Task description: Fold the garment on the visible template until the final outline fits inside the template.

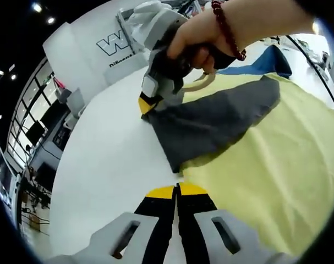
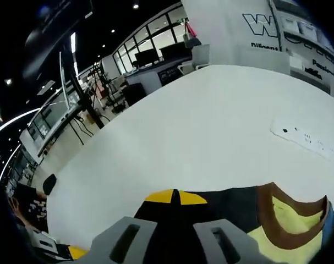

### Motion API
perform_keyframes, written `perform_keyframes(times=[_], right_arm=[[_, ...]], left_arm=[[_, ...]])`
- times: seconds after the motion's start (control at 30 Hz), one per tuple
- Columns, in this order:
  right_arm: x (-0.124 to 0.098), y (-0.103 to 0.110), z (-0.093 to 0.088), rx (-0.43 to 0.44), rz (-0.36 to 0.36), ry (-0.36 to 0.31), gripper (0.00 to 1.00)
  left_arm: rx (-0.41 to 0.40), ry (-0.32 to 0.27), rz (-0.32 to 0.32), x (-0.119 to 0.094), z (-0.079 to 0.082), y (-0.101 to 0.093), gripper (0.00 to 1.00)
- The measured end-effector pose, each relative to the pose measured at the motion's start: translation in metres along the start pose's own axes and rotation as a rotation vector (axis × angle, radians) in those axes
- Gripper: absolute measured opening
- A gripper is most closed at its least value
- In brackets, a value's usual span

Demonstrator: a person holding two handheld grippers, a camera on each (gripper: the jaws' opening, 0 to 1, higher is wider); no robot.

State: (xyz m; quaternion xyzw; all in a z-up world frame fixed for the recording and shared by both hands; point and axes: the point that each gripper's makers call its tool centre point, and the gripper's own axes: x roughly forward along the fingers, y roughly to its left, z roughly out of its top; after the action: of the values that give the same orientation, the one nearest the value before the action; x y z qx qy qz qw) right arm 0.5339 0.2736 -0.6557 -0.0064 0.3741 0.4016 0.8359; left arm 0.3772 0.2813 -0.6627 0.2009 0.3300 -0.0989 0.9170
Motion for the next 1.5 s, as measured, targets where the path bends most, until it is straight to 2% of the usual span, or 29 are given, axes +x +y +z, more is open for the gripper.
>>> perform_keyframes(times=[0.2, 0.33, 0.43, 0.5, 0.6, 0.73, 0.83, 0.9, 1.1, 1.27, 1.43, 1.5], right_arm=[[0.003, 0.002, 0.0, -0.006, 0.0, -0.001, 0.0], [0.001, 0.003, 0.015, 0.005, 0.002, -0.067, 0.0], [-0.003, 0.005, 0.028, -0.019, 0.0, -0.11, 0.01], [-0.008, 0.003, 0.035, -0.042, -0.019, -0.128, 0.1], [-0.014, 0.001, 0.039, -0.034, -0.021, -0.144, 0.21], [-0.024, 0.003, 0.041, -0.031, -0.017, -0.155, 0.3], [-0.031, 0.005, 0.042, -0.047, -0.015, -0.161, 0.29], [-0.035, 0.003, 0.039, -0.069, -0.025, -0.146, 0.29], [-0.051, 0.002, 0.03, -0.065, -0.027, -0.138, 0.38], [-0.063, 0.002, 0.021, -0.097, -0.029, -0.132, 0.43], [-0.062, 0.007, 0.012, -0.101, 0.003, -0.096, 0.33], [-0.057, 0.01, 0.01, -0.115, 0.014, -0.084, 0.34]], left_arm=[[0.009, 0.014, 0.005, -0.001, -0.002, 0.002, 0.05], [-0.004, 0.012, 0.009, -0.002, -0.002, 0.003, 0.05], [-0.006, 0.016, 0.009, -0.001, -0.002, 0.003, 0.05], [-0.019, 0.013, 0.007, -0.002, 0.0, 0.003, 0.05], [-0.041, -0.001, 0.009, -0.003, 0.005, 0.005, 0.05], [-0.06, -0.014, 0.012, -0.004, 0.01, 0.006, 0.13], [-0.075, -0.018, 0.011, -0.006, 0.013, 0.006, 0.16], [-0.077, -0.017, 0.014, -0.007, 0.013, 0.005, 0.18], [-0.085, -0.019, 0.006, -0.012, 0.015, 0.003, 0.26], [-0.121, -0.031, 0.002, -0.016, 0.018, 0.004, 0.35], [-0.13, -0.013, -0.004, -0.014, 0.014, 0.003, 0.37], [-0.138, -0.008, -0.011, -0.012, 0.015, 0.002, 0.38]])
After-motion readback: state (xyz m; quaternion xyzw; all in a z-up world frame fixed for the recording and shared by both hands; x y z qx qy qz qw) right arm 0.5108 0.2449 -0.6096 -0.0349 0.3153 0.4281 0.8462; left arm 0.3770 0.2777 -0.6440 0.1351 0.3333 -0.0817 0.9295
